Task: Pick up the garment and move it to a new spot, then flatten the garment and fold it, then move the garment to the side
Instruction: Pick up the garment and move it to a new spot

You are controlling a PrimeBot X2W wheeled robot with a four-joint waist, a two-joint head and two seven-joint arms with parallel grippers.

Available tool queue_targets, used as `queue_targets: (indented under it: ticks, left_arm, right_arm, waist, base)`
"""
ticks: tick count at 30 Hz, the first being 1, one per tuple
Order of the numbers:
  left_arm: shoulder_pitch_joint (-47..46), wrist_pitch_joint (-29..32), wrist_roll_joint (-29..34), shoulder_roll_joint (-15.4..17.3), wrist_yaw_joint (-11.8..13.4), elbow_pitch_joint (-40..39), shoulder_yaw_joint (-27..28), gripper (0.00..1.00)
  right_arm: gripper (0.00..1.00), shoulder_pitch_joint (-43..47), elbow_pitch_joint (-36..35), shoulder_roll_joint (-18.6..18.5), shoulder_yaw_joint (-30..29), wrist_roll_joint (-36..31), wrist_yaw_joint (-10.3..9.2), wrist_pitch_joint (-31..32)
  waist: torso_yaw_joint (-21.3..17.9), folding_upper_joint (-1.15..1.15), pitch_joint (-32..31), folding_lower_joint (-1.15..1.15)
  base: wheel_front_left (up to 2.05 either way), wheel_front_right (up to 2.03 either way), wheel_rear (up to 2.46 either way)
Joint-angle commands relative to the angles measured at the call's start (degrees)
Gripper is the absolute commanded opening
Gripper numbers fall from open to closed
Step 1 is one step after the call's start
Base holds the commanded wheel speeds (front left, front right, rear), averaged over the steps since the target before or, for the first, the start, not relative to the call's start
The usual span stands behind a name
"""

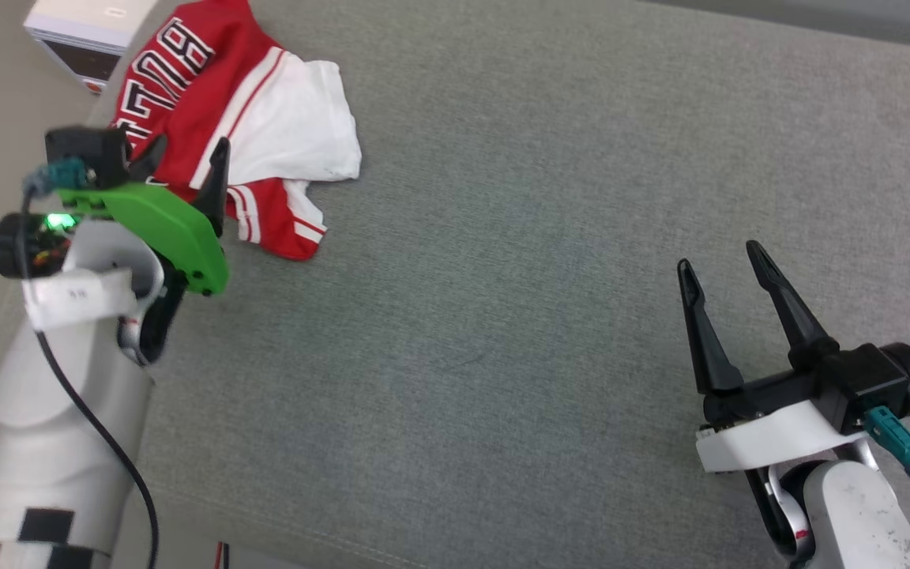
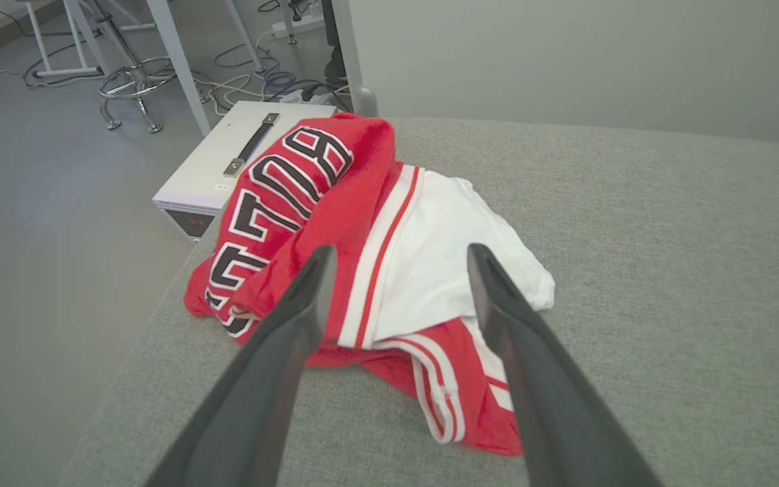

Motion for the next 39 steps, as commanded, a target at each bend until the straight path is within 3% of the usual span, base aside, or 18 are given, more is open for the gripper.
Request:
queue_targets:
  ticks: [1,10,15,20,21,22,23,27,34,39]
  left_arm:
    - [-2.83,3.05,-2.32,1.91,-0.29,1.11,-1.64,1.0]
    - [-11.9,21.81,-15.33,11.38,-0.31,8.45,-8.07,1.0]
    - [-13.18,24.75,-18.44,13.98,-0.31,12.16,-8.89,1.0]
    - [-11.98,28.97,-21.96,14.01,-0.31,15.72,-10.72,1.0]
    - [-11.65,29.93,-22.84,13.88,-0.31,15.9,-11.01,0.45]
    - [-11.39,30.45,-23.9,13.76,-0.31,15.85,-11.16,0.0]
    - [-11.22,30.41,-24.7,13.71,-0.31,15.78,-11.11,0.0]
    - [-10.8,25.21,-25.65,14.34,-0.31,14.91,-10.67,0.0]
    - [-10.43,6.13,-21.61,16.1,-0.32,12.32,-10.28,0.0]
    - [-9.6,-3.34,-18.98,16.72,-0.2,9.79,-10.53,0.0]
  right_arm:
    - [1.0,-1.39,-0.72,-0.49,0.28,-0.52,-0.06,-0.27]
    - [1.0,-4.19,-2.02,-0.23,1.51,-0.63,-0.06,-0.27]
    - [1.0,-4.65,-2.15,0.1,1.72,-0.7,-0.06,-0.27]
    - [1.0,-4.69,-2.13,0.24,1.69,-0.71,-0.06,-0.27]
    - [1.0,-4.64,-2.08,0.26,1.63,-0.74,-0.06,-0.27]
    - [1.0,-4.61,-1.99,0.3,1.55,-0.8,-0.06,-0.27]
    - [1.0,-4.61,-1.9,0.36,1.49,-0.84,-0.06,-0.27]
    - [1.0,-4.47,-1.33,0.57,1.53,-0.91,-0.06,-0.27]
    - [1.0,-3.29,0.33,1.36,1.39,0.02,-0.06,-0.27]
    - [1.0,-1.55,0.93,2.34,0.52,1.71,-0.06,-0.27]
  waist:
    - [-6.25,0.0,7.15,0.0]
    - [-11.43,0.0,12.29,0.0]
    - [-13.05,0.0,13.51,0.0]
    - [-13.49,0.0,13.68,0.0]
    - [-13.45,0.0,13.6,0.0]
    - [-13.39,0.0,13.45,0.0]
    - [-13.34,0.0,13.27,0.0]
    - [-13.0,0.0,11.48,0.0]
    - [-13.07,0.0,4.64,0.0]
    - [-13.69,0.0,-0.71,0.0]
  base:
    - [0.0,0.0,0.0]
    - [0.0,0.0,0.0]
    - [0.0,0.0,0.0]
    - [0.0,0.0,0.0]
    - [0.0,0.0,0.0]
    - [0.0,0.0,0.0]
    - [0.0,0.0,0.0]
    - [0.0,0.0,0.0]
    - [0.0,0.0,0.0]
    - [0.0,0.0,0.0]
